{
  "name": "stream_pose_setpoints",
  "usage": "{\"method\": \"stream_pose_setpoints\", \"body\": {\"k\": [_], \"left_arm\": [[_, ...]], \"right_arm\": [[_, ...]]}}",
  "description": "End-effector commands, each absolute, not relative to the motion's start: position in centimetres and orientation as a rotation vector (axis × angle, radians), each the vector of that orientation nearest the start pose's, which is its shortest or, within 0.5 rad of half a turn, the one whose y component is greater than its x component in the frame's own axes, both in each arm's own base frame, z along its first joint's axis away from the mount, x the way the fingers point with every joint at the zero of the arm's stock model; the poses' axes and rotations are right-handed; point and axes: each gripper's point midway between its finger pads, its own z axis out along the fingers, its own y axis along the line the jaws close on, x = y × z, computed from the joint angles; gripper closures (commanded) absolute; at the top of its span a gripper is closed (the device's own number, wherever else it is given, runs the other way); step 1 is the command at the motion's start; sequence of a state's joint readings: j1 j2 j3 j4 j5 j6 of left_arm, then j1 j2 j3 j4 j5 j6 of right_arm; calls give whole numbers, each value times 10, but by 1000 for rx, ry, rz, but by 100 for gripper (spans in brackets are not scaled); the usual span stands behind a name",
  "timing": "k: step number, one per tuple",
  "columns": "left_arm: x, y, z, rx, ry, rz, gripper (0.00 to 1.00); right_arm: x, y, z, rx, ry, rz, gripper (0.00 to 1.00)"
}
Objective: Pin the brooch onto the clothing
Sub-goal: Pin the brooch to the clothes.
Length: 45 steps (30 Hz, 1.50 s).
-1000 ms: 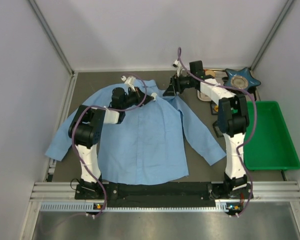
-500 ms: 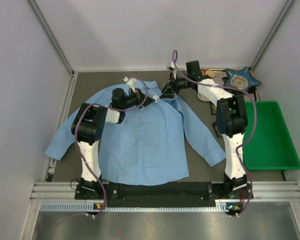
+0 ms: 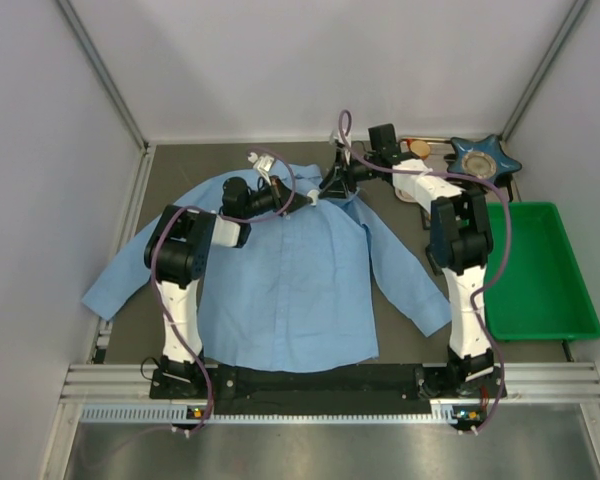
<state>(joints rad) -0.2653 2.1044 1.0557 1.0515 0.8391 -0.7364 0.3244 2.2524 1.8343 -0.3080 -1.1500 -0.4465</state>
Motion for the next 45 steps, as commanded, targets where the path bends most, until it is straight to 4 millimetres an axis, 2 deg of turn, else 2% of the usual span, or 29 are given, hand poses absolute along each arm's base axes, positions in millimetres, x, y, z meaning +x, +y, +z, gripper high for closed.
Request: {"method": "stream_pose_setpoints", "body": {"k": [1,3,11,27,45], "left_arm": [[442,-280,157,419,1603,-1437,100],[441,-280,159,422,1590,-1442,100],[439,-281,161,428,1578,-1471,100],[435,-283,169,446,1532,-1507,100],[432,-289,169,503,1528,-1483,100]], "right_arm": [[446,326,151,-1360,1449,1217,60],[444,326,149,-1364,1449,1220,64],[438,326,144,-1371,1458,1255,64],[430,326,134,-1379,1491,1291,78],[420,341,135,-1380,1524,1342,81]]}}
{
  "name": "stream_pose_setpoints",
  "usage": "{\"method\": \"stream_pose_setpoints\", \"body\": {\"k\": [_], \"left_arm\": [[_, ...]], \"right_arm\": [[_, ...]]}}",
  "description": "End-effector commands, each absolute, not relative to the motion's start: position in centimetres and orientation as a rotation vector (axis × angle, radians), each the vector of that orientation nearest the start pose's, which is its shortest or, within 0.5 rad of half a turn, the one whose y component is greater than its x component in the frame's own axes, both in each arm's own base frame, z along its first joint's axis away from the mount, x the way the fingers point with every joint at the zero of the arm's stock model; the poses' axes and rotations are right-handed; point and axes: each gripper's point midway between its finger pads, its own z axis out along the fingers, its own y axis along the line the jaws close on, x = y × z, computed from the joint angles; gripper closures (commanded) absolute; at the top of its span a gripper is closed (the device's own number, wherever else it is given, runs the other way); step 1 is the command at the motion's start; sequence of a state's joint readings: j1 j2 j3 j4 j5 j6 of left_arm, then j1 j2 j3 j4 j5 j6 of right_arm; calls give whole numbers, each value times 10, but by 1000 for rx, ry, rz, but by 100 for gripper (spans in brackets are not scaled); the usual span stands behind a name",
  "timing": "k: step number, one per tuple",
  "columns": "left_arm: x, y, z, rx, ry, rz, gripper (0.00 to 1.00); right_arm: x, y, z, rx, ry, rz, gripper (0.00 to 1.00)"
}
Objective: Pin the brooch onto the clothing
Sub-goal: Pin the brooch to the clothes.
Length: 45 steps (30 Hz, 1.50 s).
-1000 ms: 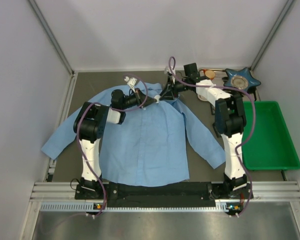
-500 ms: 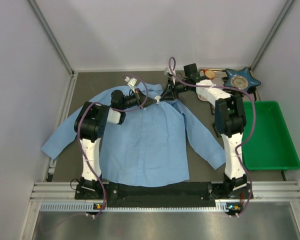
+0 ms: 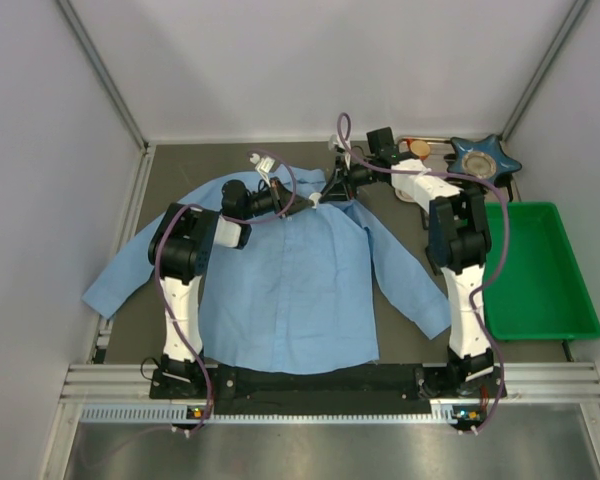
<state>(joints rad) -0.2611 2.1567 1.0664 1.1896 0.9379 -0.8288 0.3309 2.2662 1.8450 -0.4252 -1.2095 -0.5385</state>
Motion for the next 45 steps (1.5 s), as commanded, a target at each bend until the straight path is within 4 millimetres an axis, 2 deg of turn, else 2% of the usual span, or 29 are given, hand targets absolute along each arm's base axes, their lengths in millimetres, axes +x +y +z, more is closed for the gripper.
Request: {"method": "stream_pose_setpoints", "body": {"k": [1,7,17,25,30,35,45], "left_arm": [[431,-291,168,507,1531,-1485,100],[430,-294,170,530,1526,-1477,100],[427,-294,171,546,1516,-1482,100],[423,-295,171,559,1508,-1491,100],[421,-295,171,575,1499,-1497,100],[420,-294,174,575,1482,-1517,100],[410,-293,172,623,1458,-1563,100]], "right_arm": [[420,341,134,-1378,1529,1343,81],[416,345,133,-1382,1536,1360,80],[411,349,134,-1381,1539,1396,73],[412,350,134,-1377,1544,1410,81],[408,350,136,-1375,1551,1429,78],[402,345,139,-1368,1578,1451,65],[402,327,153,-1321,1599,1478,64]]}}
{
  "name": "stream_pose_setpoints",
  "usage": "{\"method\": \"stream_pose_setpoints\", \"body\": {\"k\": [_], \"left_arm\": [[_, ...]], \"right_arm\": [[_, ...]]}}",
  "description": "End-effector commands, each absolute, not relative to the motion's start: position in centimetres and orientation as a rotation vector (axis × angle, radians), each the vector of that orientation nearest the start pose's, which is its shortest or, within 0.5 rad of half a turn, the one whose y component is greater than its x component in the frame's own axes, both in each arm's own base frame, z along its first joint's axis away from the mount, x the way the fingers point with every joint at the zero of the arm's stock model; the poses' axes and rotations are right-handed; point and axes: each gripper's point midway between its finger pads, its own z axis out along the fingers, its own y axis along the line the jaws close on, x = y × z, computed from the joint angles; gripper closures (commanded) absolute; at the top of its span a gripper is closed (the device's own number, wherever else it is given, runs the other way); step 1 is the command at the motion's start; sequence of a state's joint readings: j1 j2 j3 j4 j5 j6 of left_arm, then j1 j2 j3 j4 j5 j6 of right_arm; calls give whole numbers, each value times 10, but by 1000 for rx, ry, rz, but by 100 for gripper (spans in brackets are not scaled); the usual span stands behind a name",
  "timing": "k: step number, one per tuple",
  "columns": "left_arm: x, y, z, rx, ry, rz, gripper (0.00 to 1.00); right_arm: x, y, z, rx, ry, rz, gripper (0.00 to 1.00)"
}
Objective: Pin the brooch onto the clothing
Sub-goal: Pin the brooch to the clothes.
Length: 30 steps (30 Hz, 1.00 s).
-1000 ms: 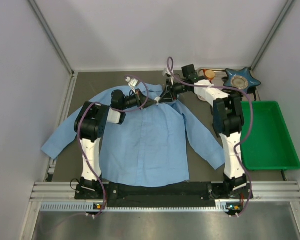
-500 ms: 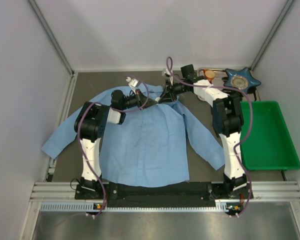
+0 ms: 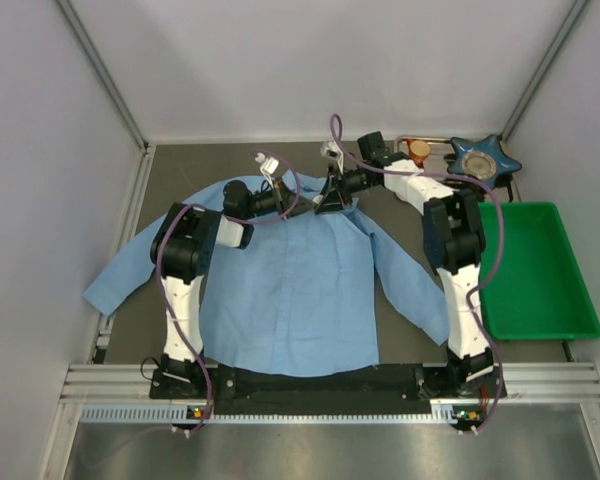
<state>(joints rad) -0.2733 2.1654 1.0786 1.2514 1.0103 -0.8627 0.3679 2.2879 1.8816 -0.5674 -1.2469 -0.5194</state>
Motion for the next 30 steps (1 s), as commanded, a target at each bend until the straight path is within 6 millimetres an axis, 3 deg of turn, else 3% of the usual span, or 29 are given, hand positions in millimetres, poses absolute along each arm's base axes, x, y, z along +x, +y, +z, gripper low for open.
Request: {"method": "stream_pose_setpoints", "body": {"k": [1,5,9,30], "left_arm": [[409,-292,172,626,1456,-1562,100],[406,-290,172,645,1450,-1573,100],[403,-290,172,662,1444,-1582,100],[394,-293,176,707,1416,-1616,100]], "right_arm": [[402,326,155,-1318,1602,1479,61],[396,316,155,-1311,1623,1463,53],[406,302,154,-1278,1659,1432,49],[400,304,179,-1241,1624,1545,57]]}}
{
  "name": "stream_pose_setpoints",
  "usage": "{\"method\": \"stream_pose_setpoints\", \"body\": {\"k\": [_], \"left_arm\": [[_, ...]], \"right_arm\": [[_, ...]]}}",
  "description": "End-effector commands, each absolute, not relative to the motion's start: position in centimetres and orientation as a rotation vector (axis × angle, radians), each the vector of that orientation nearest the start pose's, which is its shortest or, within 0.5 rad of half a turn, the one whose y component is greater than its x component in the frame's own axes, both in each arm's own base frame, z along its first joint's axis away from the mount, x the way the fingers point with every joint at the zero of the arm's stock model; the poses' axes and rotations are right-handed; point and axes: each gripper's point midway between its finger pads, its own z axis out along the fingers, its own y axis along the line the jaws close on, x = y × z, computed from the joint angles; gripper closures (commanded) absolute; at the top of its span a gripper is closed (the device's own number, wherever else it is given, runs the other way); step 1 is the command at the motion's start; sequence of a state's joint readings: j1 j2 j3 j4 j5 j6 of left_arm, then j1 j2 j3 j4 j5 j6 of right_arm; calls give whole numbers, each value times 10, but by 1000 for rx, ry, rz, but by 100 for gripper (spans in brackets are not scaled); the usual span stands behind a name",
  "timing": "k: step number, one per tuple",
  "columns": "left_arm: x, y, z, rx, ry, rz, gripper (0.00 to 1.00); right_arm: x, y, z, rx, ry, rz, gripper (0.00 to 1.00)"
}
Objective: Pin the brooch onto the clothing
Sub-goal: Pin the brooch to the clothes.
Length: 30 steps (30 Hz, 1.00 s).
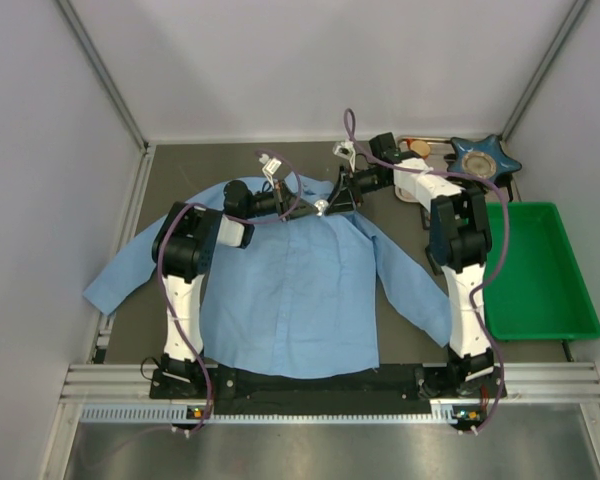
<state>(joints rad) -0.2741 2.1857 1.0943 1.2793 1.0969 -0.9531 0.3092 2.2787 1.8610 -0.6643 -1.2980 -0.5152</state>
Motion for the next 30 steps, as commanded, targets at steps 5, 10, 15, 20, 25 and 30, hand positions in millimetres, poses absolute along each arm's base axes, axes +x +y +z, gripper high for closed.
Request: {"method": "stream_pose_setpoints", "body": {"k": [5,10,15,20,25,30], "left_arm": [[393,-295,177,717,1411,-1620,100],[391,-296,178,726,1407,-1622,100],[387,-299,179,749,1395,-1626,100],[386,-301,179,770,1387,-1628,100],[388,-303,180,773,1383,-1632,100],[386,-301,179,768,1390,-1634,100]], "right_arm": [[398,304,181,-1233,1625,1568,57],[397,304,179,-1231,1627,1577,58],[399,306,179,-1220,1629,1603,64],[397,308,179,-1222,1623,1619,68],[389,309,176,-1222,1633,1642,67],[388,302,176,-1215,1646,1614,57]]}}
